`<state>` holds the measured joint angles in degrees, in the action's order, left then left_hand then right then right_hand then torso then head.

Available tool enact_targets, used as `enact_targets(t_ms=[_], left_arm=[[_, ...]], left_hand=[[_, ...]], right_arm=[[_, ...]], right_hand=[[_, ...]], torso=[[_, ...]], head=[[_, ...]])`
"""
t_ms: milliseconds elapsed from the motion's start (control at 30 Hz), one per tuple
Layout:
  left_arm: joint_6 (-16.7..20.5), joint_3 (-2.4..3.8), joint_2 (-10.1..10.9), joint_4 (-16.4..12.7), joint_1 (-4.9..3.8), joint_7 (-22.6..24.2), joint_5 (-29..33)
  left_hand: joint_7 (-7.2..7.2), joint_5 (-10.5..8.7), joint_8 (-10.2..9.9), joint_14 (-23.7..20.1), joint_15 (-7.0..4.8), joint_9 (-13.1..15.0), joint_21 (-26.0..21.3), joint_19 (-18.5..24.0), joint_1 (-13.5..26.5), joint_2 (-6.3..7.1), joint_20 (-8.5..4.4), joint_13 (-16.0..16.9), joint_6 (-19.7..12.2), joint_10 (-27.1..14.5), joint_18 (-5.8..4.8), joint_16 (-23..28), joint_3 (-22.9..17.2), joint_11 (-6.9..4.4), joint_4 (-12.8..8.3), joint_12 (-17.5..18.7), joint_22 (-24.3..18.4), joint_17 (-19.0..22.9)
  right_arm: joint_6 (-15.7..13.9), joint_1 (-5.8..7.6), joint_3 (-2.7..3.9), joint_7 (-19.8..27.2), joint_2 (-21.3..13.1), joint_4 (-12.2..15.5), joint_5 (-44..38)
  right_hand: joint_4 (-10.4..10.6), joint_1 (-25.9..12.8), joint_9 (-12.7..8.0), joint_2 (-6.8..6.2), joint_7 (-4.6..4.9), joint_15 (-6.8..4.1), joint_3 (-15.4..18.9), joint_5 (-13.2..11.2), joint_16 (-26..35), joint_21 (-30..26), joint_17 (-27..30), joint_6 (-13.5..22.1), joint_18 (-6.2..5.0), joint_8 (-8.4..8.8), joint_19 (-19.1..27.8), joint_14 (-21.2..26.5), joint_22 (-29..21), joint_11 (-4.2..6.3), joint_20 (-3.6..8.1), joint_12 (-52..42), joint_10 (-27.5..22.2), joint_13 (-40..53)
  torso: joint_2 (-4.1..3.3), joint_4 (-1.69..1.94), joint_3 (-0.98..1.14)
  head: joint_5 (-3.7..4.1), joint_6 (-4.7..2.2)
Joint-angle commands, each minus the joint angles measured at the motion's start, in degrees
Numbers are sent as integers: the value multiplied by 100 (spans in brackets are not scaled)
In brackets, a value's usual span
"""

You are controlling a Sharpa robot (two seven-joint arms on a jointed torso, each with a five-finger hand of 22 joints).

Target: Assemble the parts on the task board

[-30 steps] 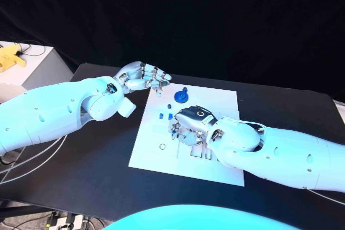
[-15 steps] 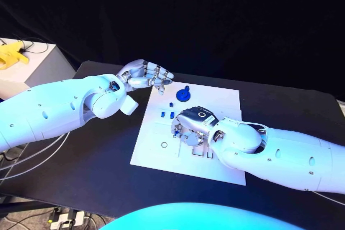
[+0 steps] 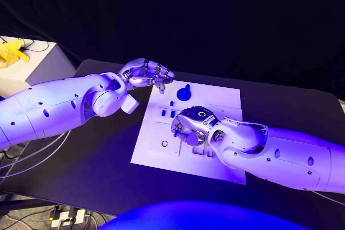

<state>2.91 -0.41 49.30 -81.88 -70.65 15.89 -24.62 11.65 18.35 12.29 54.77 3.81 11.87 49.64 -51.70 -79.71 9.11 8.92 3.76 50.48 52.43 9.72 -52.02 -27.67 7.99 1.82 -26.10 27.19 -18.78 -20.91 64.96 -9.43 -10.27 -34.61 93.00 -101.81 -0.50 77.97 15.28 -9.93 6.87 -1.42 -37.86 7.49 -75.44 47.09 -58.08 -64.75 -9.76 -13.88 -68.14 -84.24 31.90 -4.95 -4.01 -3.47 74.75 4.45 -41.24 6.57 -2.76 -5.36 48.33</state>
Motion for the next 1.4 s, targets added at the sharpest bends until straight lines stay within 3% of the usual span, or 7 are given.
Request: enact_targets(t_ms=[33,800,1033,1200,1333,1400], left_arm=[[-40,3,-11,-7,-3,8,48],[-56,3,-11,0,-3,-22,48],[-61,3,-18,10,-2,-25,48],[-68,3,-25,18,-2,-31,48],[-70,3,-25,20,-2,-42,46],[-63,3,-24,20,-2,-43,46]], left_hand=[[21,2,25,23,9,-7,21,2,-60,17,-6,-9,1,-9,78,34,10,25,-29,21,8,-5],[21,2,25,23,9,-7,21,2,-60,17,-6,-9,1,-9,78,34,10,25,-29,21,8,-5],[21,2,25,23,9,-7,21,2,-60,17,-6,-9,1,-9,78,34,10,25,-29,21,8,-5],[26,3,23,22,14,-17,28,12,-65,8,-2,-6,-5,-24,78,43,11,30,-27,42,13,-8],[26,3,23,22,14,-18,28,12,-65,7,-2,-5,-5,-24,78,43,11,30,-26,43,13,-8],[26,3,23,22,14,-19,29,12,-66,7,-2,-5,-7,-25,79,44,11,31,-27,44,14,-8]], right_arm=[[82,-13,-3,5,7,20,-93],[260,-37,-45,-56,120,-165,-162],[305,-44,-56,33,144,-178,-154],[247,-45,-63,142,128,-153,-83],[165,-46,-65,181,87,-130,-40],[137,-46,-66,188,63,-120,-27]], right_hand=[[3,35,3,85,25,-34,-24,20,-33,34,-6,12,-25,-37,-1,-32,5,205,13,-18,238,10],[-21,7,41,82,31,-30,-31,24,-22,38,40,39,-30,-55,36,-21,10,200,10,-14,227,8],[-63,-66,97,25,53,-7,21,27,18,26,138,113,-35,-66,126,13,12,177,-9,-4,134,-11],[-36,-280,115,-148,136,78,202,266,2,60,153,371,-22,55,196,26,109,80,-83,3,-181,-64],[88,-537,60,-418,220,169,421,204,-59,-16,101,745,-29,298,191,19,88,-25,-178,7,-551,-80],[120,-571,52,-466,227,190,493,186,-82,-58,77,815,-36,348,184,18,61,-45,-203,5,-688,-80]], torso=[[3,0,0],[0,1,-4],[2,-6,-2],[4,-8,-2],[6,-7,2],[7,-7,1]], head=[[-9,17],[-8,48],[-14,63],[-11,67],[-7,63],[-5,60]])
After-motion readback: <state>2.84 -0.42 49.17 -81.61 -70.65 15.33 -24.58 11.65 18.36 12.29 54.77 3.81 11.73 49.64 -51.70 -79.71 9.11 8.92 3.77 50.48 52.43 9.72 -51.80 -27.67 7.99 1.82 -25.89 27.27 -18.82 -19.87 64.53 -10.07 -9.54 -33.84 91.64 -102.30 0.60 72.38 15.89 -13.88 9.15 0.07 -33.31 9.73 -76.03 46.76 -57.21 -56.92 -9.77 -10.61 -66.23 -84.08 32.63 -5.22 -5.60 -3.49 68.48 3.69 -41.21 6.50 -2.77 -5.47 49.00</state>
